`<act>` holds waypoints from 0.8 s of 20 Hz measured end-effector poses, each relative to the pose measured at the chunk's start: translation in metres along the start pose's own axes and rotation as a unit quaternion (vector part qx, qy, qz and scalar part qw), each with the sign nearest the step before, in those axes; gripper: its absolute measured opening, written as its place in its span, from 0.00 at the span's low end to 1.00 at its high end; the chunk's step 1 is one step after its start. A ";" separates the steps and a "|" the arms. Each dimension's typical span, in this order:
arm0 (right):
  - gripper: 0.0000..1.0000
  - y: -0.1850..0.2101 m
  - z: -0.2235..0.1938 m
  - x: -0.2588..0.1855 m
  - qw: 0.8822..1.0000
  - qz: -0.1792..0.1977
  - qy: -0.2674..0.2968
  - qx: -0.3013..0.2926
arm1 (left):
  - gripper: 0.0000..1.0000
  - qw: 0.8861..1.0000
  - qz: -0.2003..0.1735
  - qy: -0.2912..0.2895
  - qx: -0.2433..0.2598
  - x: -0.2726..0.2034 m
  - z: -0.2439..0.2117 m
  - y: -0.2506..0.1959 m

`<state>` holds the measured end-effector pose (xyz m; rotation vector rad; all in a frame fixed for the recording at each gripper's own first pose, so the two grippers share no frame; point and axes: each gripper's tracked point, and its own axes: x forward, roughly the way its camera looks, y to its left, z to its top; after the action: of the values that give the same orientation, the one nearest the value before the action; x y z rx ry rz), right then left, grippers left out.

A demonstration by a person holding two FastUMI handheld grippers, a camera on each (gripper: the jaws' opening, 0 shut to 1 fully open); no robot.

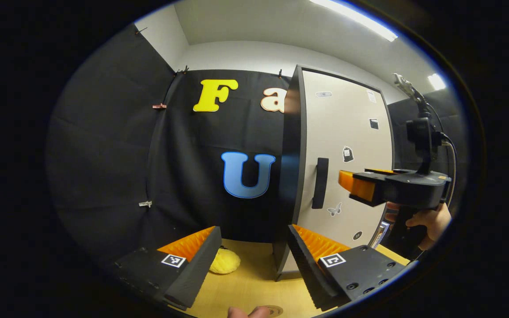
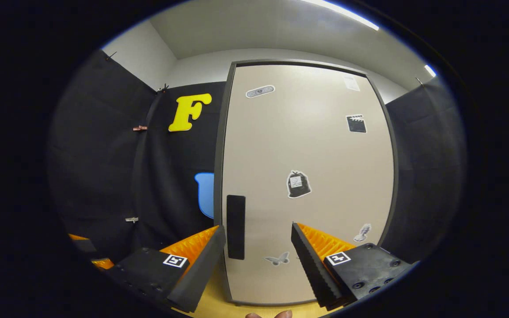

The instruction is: Open the cabinet door with the right hand, grasp the bottle in the cabinet with the left hand and place it on the coaster, then close the cabinet door with the right hand.

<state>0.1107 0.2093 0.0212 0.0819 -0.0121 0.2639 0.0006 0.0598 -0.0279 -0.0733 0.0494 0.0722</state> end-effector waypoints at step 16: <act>0.43 0.021 -0.037 0.083 0.998 -0.032 0.042 0.025 | 0.94 1.000 0.017 0.003 0.015 -0.023 0.002 0.008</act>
<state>0.1853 0.2545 -0.0123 0.1210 0.0800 0.2034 -0.0230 0.0663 -0.0257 -0.0418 0.0573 0.1056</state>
